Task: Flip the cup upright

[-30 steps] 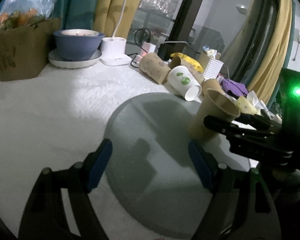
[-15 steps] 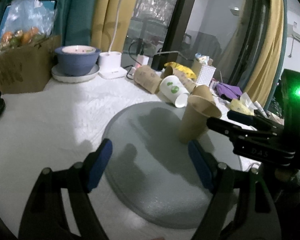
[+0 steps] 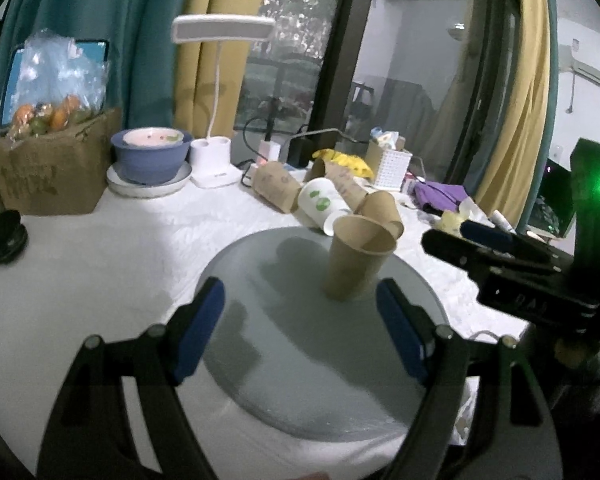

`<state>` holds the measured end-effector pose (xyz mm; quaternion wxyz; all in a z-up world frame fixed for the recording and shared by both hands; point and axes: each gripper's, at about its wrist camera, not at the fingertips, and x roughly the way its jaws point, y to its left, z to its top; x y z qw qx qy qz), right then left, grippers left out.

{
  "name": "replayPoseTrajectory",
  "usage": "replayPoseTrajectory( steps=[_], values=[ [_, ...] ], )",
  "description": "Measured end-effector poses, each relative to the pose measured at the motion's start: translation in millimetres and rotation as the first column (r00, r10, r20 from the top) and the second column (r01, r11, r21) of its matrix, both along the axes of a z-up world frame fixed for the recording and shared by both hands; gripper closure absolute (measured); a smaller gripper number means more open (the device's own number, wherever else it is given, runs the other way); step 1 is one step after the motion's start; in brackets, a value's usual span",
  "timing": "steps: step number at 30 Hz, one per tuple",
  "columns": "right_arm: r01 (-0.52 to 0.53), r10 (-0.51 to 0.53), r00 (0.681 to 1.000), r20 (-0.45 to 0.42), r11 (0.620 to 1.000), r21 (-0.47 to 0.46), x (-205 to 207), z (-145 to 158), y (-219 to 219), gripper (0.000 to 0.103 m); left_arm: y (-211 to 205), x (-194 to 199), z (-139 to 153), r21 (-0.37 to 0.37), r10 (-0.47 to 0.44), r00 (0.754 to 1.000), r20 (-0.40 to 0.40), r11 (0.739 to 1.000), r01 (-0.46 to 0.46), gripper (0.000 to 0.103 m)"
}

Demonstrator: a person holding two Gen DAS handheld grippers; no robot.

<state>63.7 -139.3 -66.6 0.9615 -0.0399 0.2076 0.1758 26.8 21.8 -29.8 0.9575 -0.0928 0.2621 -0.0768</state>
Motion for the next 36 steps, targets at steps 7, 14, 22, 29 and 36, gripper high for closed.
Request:
replayPoseTrajectory(
  steps=[7,14,22,29,36],
  values=[
    [0.015,-0.018,0.998,0.061,0.999,0.044,-23,18,-19,0.026,-9,-13,23,0.044,0.002,0.998,0.056,0.999,-0.004,0.023],
    [0.015,-0.024,0.993,0.113,0.997,0.079,-40,34,-34,0.026,-18,-27,45,0.085,0.001,0.993,0.117,0.996,-0.011,0.009],
    [-0.001,-0.017,0.986,0.163,0.994,0.106,-57,48,-46,0.026,-29,-39,61,0.130,0.019,0.986,0.163,0.991,-0.041,0.009],
    [-0.009,-0.013,0.983,0.182,0.993,0.121,-66,53,-55,0.026,-36,-49,74,0.173,0.047,0.974,0.223,0.981,-0.087,0.009],
    [-0.010,-0.013,0.983,0.183,0.992,0.125,-67,54,-57,0.026,-41,-52,76,0.194,0.033,0.969,0.246,0.977,-0.083,0.009]
  ],
)
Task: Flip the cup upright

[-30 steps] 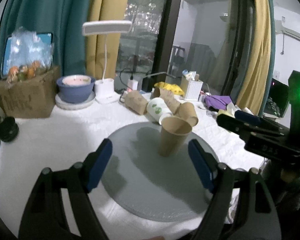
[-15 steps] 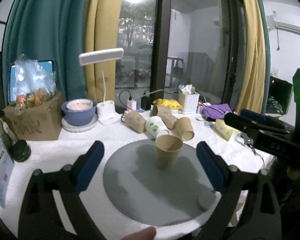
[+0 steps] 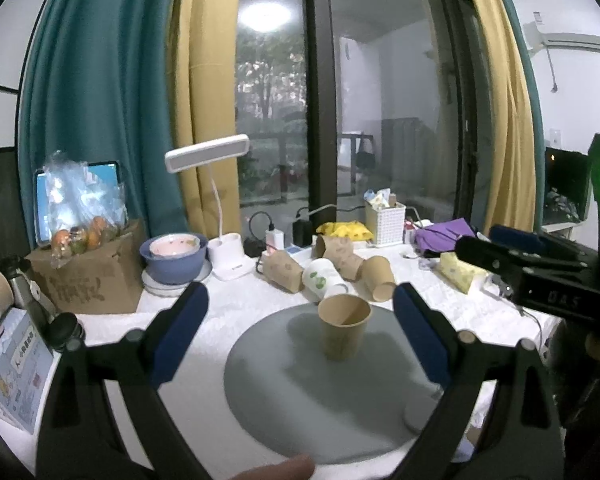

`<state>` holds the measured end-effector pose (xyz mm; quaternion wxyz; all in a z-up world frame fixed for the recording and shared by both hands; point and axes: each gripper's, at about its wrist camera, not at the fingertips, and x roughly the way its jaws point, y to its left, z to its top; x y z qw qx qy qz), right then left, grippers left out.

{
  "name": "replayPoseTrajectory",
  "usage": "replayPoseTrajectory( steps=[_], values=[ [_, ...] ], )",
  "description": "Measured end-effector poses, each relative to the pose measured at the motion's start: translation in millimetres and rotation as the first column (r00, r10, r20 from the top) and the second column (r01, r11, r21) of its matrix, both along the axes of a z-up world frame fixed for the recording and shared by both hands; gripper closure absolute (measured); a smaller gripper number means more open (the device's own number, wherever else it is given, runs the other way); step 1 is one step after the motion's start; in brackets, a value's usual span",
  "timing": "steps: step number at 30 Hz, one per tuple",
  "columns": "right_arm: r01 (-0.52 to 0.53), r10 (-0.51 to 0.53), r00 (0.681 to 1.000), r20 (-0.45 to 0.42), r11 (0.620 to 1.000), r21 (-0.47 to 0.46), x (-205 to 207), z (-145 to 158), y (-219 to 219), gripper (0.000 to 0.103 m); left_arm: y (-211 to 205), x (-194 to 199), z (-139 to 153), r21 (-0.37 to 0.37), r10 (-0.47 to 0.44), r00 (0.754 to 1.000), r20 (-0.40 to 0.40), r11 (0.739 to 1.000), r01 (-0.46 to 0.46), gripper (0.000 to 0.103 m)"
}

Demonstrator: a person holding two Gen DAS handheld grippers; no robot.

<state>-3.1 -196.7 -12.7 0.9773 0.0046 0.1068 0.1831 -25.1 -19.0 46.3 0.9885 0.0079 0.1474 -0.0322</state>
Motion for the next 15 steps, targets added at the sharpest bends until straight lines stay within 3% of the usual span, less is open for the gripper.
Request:
replayPoseTrajectory(
  steps=[15],
  values=[
    [0.000,0.000,1.000,-0.001,1.000,-0.003,-0.3,0.3,1.0,0.026,0.9,0.4,-0.5,-0.002,-0.001,1.000,-0.003,1.000,0.001,0.009]
  ],
)
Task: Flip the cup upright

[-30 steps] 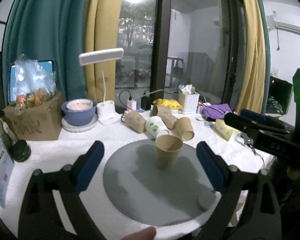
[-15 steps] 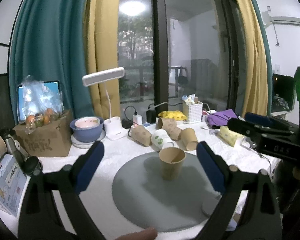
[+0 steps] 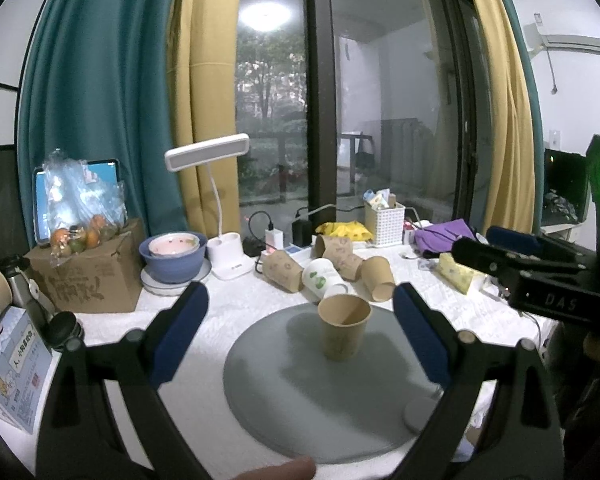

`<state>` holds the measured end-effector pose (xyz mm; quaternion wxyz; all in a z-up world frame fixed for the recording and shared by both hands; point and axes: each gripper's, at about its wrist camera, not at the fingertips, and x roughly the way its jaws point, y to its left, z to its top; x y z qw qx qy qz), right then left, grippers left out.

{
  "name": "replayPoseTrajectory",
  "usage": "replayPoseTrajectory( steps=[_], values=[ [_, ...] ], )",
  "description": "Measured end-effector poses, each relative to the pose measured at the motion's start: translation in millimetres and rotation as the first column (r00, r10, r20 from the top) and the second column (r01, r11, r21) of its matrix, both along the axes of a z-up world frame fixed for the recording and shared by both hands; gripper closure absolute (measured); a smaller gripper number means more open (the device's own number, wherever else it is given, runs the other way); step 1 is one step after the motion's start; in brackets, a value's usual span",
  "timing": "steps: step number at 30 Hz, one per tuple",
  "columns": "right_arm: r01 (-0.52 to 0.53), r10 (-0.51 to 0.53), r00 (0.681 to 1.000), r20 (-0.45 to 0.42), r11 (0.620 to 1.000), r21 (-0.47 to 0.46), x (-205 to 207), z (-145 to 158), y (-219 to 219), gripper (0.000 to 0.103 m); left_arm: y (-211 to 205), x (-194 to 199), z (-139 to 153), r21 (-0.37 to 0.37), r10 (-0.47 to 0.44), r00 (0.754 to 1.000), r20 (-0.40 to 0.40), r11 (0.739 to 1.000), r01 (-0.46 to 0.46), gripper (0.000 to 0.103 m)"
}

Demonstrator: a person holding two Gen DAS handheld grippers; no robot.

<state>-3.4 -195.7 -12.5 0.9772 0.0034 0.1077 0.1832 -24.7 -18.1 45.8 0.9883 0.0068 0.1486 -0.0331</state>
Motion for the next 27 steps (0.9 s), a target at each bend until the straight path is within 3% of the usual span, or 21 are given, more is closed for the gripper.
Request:
replayPoseTrajectory(
  steps=[27],
  values=[
    [-0.001,0.001,1.000,0.001,1.000,-0.003,-0.3,0.2,1.7,0.026,-1.1,-0.6,-0.2,-0.002,-0.002,1.000,0.003,1.000,0.002,0.009]
  ],
)
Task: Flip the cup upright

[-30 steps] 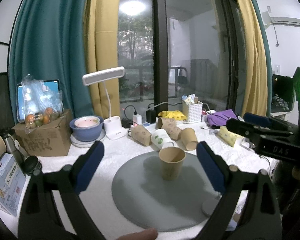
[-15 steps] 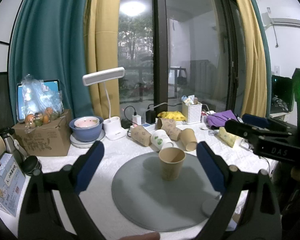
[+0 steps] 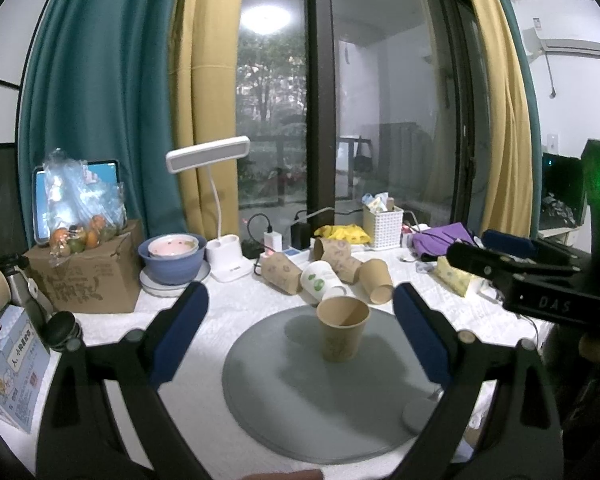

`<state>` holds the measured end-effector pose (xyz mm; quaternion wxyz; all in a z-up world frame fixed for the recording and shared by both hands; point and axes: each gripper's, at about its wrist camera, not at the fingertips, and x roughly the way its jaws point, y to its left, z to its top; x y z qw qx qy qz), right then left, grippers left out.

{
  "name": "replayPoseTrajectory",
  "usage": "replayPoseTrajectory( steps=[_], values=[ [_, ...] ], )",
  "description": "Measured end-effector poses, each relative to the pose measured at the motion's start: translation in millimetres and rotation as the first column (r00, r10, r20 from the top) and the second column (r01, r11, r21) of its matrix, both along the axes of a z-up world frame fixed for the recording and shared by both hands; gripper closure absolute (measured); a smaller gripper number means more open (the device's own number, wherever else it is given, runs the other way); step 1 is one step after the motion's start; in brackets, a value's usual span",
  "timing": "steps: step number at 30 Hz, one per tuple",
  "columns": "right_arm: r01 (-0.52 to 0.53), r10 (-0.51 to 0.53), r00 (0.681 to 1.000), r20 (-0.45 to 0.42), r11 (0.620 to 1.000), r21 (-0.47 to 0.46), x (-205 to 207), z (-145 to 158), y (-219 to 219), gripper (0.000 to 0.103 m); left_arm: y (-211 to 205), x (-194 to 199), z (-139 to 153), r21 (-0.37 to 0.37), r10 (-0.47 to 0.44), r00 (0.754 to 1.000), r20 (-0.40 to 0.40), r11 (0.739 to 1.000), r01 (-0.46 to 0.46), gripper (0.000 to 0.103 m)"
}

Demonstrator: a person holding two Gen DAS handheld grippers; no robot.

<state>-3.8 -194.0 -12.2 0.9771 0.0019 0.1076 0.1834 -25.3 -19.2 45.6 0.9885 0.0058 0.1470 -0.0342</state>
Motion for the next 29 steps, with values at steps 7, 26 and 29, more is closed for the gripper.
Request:
replayPoseTrajectory(
  steps=[7,26,29],
  values=[
    [0.001,-0.001,1.000,0.000,1.000,0.000,-0.4,0.1,0.5,0.026,-0.3,-0.4,0.3,-0.001,0.000,1.000,0.002,1.000,0.000,0.009],
    [0.001,-0.001,1.000,-0.001,1.000,-0.001,-0.4,0.7,1.6,0.026,-0.4,-2.7,0.8,-0.004,-0.001,1.000,0.014,1.000,0.001,0.009],
    [0.000,0.000,1.000,-0.001,1.000,-0.001,-0.2,0.3,1.3,0.026,-2.4,-2.8,0.3,-0.008,0.002,0.999,0.035,1.000,-0.002,0.009]
  ],
)
